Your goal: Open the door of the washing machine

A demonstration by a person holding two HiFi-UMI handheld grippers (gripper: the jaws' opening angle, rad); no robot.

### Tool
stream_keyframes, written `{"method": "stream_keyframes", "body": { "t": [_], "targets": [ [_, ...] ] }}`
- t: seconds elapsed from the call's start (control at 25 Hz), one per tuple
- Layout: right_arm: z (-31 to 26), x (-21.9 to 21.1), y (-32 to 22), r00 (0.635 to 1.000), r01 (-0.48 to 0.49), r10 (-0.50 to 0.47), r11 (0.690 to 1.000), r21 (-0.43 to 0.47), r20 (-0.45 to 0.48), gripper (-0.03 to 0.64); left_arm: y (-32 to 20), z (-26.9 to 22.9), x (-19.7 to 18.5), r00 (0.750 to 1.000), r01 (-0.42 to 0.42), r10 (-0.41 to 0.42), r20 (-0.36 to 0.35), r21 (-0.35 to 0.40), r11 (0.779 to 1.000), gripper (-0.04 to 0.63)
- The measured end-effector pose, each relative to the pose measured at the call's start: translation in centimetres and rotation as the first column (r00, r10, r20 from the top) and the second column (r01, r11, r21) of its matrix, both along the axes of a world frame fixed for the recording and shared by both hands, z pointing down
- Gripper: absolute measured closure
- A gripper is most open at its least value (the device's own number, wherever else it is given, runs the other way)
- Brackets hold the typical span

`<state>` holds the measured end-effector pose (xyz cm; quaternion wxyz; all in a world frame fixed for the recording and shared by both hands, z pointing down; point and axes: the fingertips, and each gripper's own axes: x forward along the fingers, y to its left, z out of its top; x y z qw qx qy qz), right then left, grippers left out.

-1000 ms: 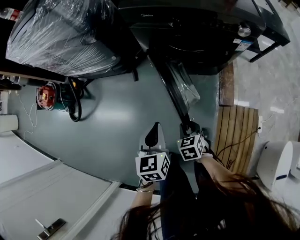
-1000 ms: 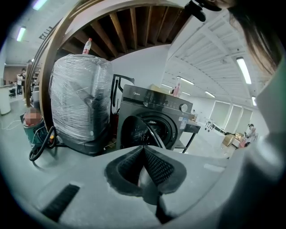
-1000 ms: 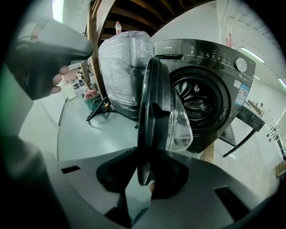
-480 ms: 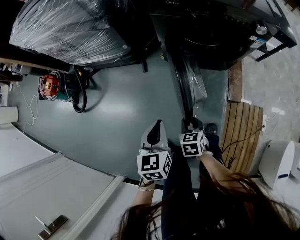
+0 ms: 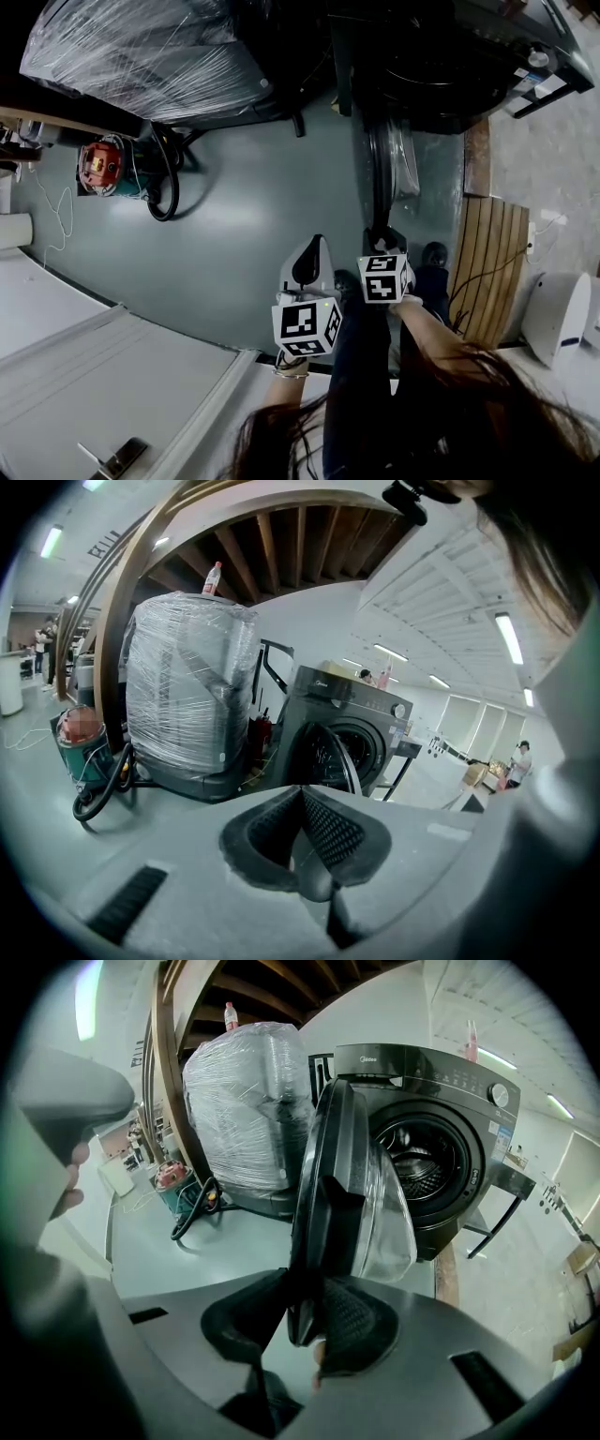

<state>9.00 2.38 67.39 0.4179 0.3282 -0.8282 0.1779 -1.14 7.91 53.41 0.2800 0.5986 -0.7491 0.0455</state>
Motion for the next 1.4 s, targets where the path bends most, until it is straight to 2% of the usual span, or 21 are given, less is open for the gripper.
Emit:
{"method": "stream_keyframes", "body": {
  "t": [0.36, 0.8, 1.4],
  "targets": [
    [0.3, -4.4, 2.4, 0.999, -0.035, 0.035, 0.999, -0.033, 0.006, 0.522, 3.0, 0.6, -3.7, 1.000, 0.024, -0.024, -0.020, 0.008, 1.000, 0.583],
    [0.3, -8.5, 3.8, 0.998, -0.049, 0.051, 0.997, -0.053, 0.038, 0.517, 5.0, 1.1, -7.6, 0.991, 0.136, -0.136, -0.019, -0.008, 0.991, 0.583],
    [0.4, -12.9, 5.0, 0.997, -0.067, 0.069, 0.994, -0.086, 0.025, 0.517, 6.9, 0.4, -12.3, 0.969, 0.245, -0.246, -0.029, -0.026, 0.969, 0.583]
  ]
}}
